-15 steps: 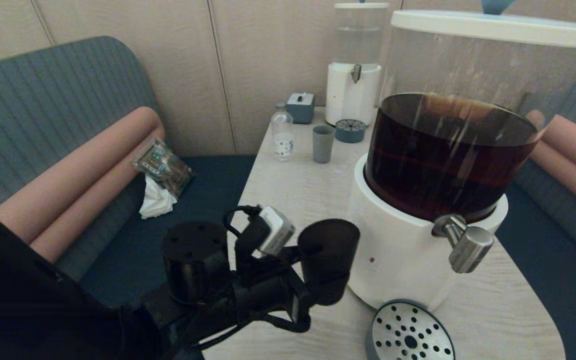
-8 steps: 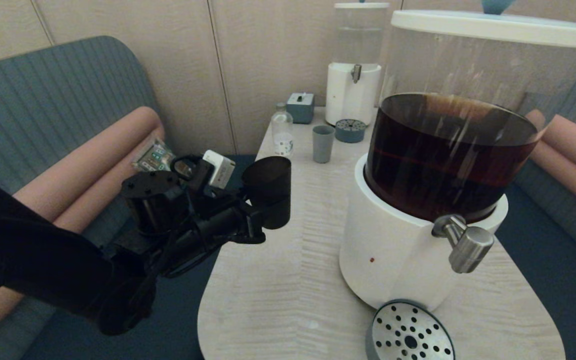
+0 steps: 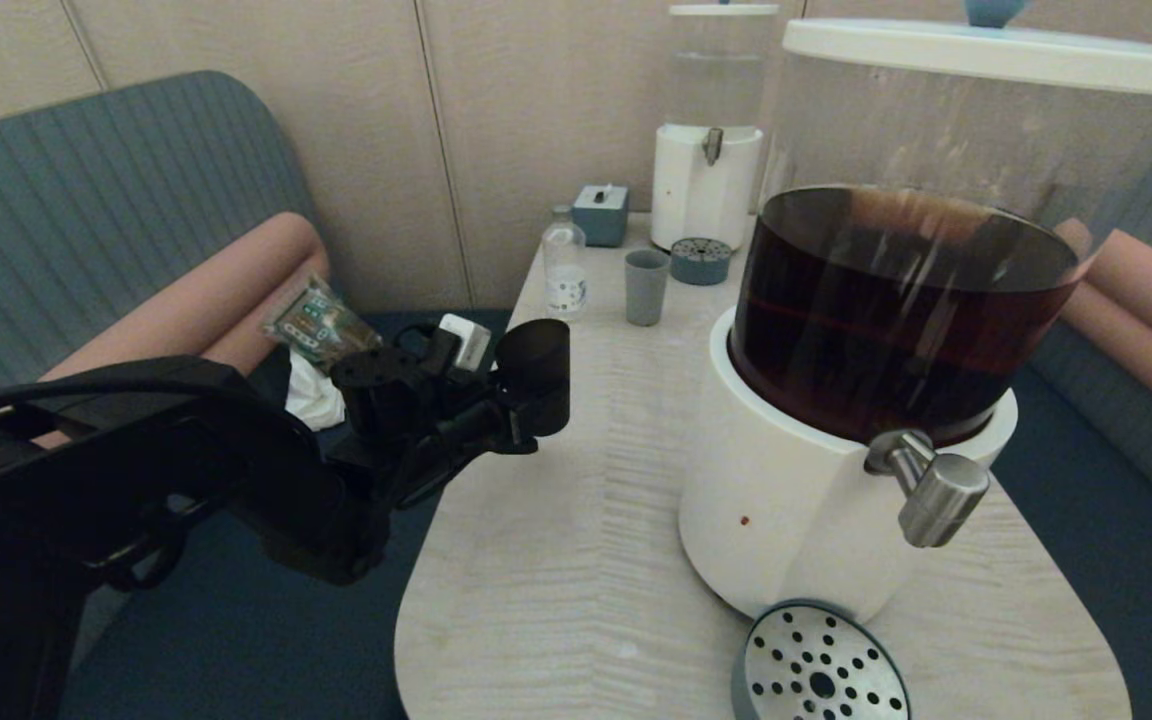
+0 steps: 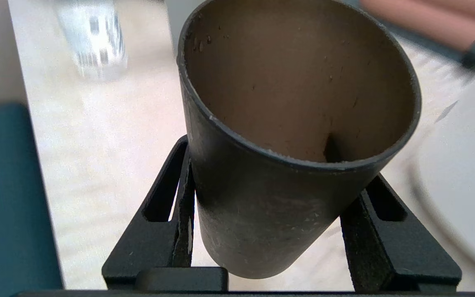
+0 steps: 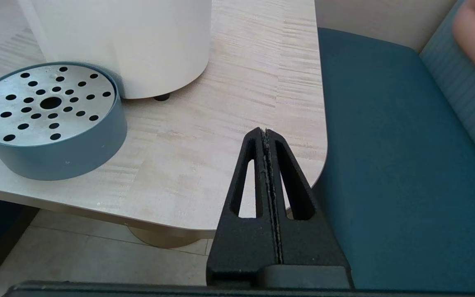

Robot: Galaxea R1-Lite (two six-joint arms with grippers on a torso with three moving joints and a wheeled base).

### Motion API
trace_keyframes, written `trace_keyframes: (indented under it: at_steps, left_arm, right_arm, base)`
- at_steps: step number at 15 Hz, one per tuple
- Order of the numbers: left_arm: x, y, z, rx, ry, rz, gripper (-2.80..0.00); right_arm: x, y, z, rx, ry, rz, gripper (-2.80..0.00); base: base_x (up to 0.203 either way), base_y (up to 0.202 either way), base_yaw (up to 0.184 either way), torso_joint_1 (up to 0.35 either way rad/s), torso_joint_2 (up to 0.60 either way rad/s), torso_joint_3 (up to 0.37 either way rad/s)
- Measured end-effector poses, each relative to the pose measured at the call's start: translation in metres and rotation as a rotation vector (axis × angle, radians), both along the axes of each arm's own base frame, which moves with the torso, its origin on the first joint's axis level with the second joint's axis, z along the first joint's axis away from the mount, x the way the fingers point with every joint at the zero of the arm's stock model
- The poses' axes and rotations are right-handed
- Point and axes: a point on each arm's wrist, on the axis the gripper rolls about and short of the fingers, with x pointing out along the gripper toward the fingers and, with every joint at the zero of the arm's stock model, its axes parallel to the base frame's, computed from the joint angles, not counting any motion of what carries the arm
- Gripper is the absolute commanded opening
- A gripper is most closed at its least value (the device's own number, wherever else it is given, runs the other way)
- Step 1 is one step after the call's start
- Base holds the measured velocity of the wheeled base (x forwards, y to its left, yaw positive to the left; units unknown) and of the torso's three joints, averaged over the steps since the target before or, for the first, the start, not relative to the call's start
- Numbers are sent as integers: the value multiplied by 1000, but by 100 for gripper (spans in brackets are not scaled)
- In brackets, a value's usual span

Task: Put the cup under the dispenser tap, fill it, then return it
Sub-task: Place the cup next to the water dispenser

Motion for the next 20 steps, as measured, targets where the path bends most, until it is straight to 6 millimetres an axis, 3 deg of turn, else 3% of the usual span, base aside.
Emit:
trace_keyframes:
  at_steps: [6,12,13,20]
  left_arm:
    - [21,-1,-45,-8,74,14,-280]
    - [23,-3,-57,-2,92,14,-280]
    - [23,-3,-58,-1,94,15,0]
    - [21,-4,-54,-3,92,17,0]
  right_arm:
    - [0,0,0,0,0,0,-280]
    - [0,0,0,0,0,1,-280]
    - [0,0,0,0,0,1,-280]
    - [0,0,0,0,0,1,-280]
  base:
    - [0,0,0,0,0,0]
    - [0,0,0,0,0,0]
    - [0,0,0,0,0,0]
    - [0,0,0,0,0,0]
